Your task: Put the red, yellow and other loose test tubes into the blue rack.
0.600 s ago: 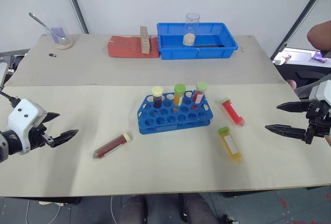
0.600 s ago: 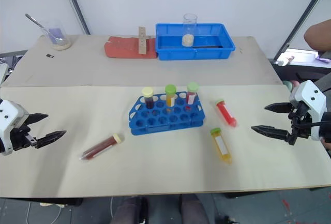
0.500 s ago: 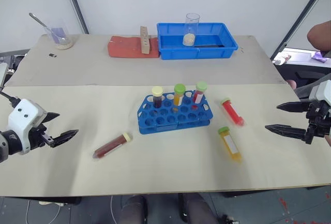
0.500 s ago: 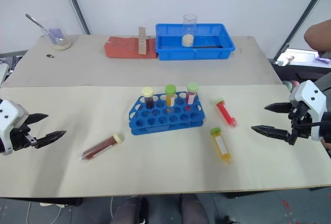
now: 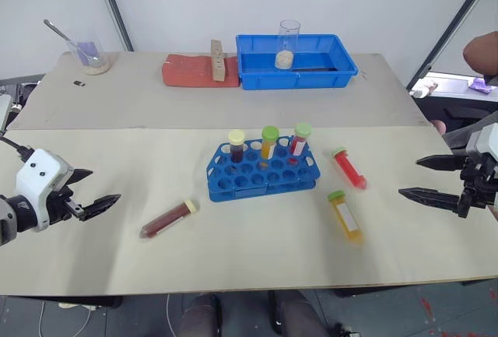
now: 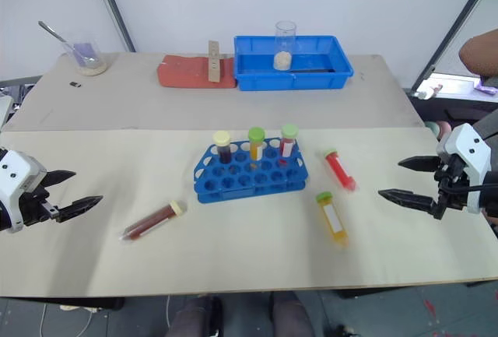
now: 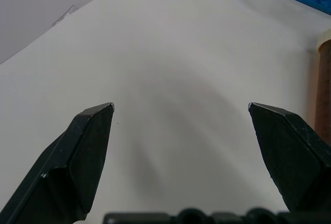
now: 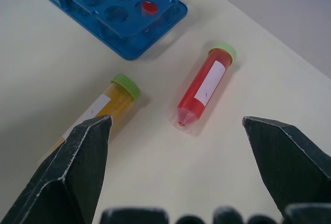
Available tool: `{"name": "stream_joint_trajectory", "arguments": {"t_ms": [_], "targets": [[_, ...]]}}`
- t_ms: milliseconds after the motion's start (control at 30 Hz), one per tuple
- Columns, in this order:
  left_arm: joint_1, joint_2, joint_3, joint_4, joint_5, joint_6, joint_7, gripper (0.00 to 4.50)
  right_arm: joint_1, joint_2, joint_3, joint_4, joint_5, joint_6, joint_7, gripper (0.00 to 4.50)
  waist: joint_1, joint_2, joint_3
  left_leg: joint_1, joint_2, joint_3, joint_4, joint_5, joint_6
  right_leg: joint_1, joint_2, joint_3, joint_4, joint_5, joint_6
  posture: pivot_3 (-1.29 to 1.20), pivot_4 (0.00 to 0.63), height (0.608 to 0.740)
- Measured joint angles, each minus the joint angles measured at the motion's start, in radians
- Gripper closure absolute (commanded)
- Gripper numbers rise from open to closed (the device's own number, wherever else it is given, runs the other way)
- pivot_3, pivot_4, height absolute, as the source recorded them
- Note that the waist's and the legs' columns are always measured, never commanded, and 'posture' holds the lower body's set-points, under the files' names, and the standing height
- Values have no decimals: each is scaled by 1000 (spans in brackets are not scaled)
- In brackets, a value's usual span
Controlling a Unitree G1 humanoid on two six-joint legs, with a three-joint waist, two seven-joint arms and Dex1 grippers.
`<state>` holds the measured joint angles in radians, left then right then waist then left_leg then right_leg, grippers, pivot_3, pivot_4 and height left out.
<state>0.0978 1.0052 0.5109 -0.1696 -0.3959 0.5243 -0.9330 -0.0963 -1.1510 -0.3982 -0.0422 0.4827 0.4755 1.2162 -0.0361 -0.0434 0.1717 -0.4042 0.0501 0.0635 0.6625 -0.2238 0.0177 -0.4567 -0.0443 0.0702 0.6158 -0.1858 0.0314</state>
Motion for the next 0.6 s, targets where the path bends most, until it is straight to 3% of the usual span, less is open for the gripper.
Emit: {"name": "stream_joint_trajectory", "arguments": {"t_ms": [600], "targets": [[-44, -21, 2, 10, -57, -32, -68, 42, 17, 19, 0, 12, -11, -23, 5, 0, -1, 0, 0, 2, 0, 0, 1, 0, 0, 0, 0, 0, 5, 0, 0, 0, 150, 740]]}}
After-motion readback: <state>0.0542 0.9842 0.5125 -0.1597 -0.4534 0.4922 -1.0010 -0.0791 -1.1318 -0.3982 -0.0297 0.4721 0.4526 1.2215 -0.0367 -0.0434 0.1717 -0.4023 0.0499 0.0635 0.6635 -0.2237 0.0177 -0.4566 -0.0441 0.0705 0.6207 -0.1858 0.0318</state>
